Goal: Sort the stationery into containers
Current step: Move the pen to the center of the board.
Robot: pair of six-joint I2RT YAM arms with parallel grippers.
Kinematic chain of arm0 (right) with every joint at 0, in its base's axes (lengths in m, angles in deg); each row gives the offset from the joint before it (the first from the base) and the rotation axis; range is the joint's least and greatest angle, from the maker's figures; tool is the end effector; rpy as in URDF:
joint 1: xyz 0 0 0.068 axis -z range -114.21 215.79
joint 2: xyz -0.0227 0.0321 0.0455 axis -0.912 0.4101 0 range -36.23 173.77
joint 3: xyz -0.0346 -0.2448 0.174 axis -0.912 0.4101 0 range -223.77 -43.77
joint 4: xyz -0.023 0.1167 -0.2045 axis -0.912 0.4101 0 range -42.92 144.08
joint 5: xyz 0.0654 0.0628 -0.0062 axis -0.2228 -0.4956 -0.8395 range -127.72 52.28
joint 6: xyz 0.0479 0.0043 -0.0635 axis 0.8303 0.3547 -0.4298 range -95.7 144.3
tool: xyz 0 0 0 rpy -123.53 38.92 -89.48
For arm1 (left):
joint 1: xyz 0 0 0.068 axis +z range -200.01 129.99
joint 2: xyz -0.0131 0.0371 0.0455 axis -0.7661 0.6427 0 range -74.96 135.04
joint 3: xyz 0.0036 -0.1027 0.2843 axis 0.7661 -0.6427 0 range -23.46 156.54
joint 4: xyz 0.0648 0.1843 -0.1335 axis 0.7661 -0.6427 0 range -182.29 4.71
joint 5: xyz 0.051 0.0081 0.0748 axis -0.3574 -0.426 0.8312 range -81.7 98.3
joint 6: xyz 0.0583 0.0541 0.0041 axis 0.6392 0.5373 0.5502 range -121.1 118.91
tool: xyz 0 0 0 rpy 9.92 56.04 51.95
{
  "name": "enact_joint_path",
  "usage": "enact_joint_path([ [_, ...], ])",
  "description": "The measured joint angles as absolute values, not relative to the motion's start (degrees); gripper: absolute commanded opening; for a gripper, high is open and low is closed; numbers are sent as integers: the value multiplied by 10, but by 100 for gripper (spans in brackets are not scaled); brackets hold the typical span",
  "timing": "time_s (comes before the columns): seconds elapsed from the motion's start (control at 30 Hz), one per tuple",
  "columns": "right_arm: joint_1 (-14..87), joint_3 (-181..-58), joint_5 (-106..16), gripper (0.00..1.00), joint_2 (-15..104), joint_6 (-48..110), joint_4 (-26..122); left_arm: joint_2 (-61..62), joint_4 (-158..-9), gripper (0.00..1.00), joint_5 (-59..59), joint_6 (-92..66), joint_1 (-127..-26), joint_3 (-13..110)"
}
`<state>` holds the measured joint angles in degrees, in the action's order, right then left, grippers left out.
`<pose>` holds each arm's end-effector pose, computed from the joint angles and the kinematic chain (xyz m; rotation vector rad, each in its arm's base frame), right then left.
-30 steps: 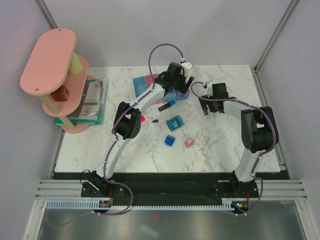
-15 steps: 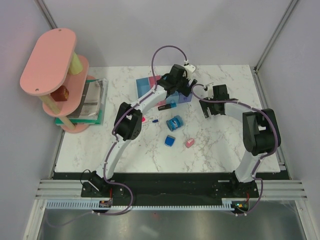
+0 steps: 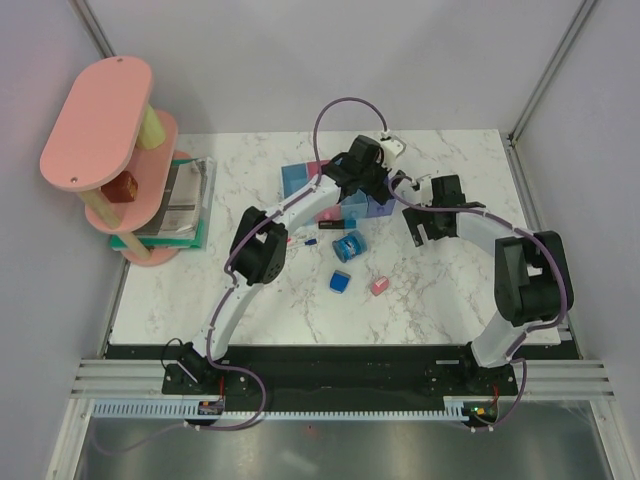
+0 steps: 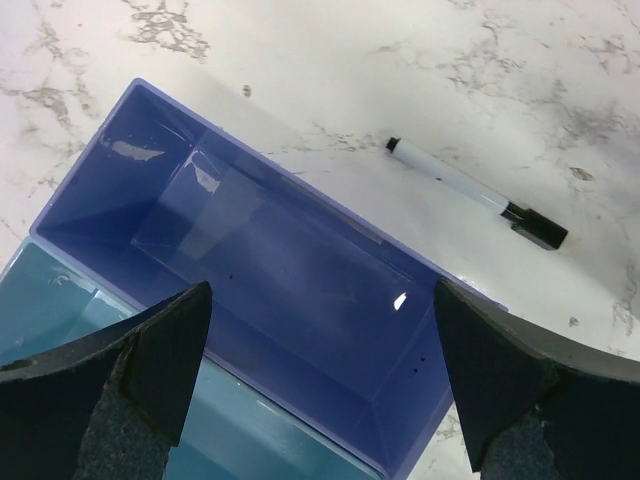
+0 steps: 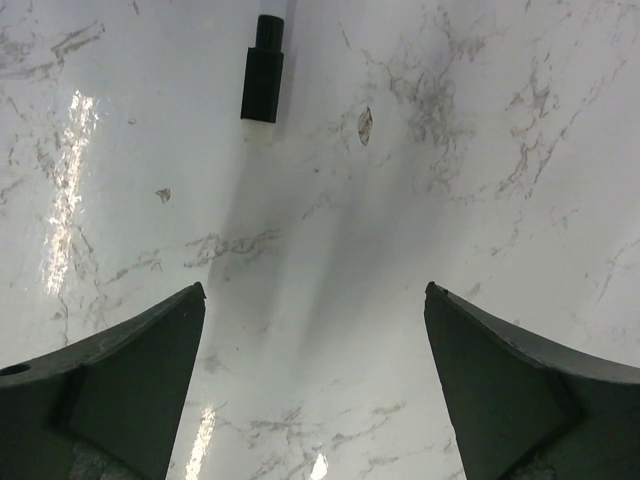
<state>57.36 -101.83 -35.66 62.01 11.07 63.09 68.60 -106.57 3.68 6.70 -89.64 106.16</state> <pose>0.3435 0.0484 0.1915 -0.4659 2.5095 -0.0786 0.4582 -0.3866 0.2119 0.9318 2.0060 -0.4001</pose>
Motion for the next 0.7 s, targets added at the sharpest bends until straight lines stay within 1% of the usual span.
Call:
enact_joint_path([
  [0.23, 586, -1013, -366, 98, 593, 111, 645, 685, -1073, 100, 36, 78, -905, 1062],
  [0.47, 597, -1013, -376, 98, 584, 111, 653, 683, -1097, 100, 71, 78, -902, 1081],
  [0.6, 607, -1017, -389, 98, 585, 111, 660, 661, -1118, 100, 104, 79, -883, 1083],
  [0.7, 618, -1049, -408, 98, 601, 111, 669, 624, -1132, 100, 134, 85, -856, 1078],
])
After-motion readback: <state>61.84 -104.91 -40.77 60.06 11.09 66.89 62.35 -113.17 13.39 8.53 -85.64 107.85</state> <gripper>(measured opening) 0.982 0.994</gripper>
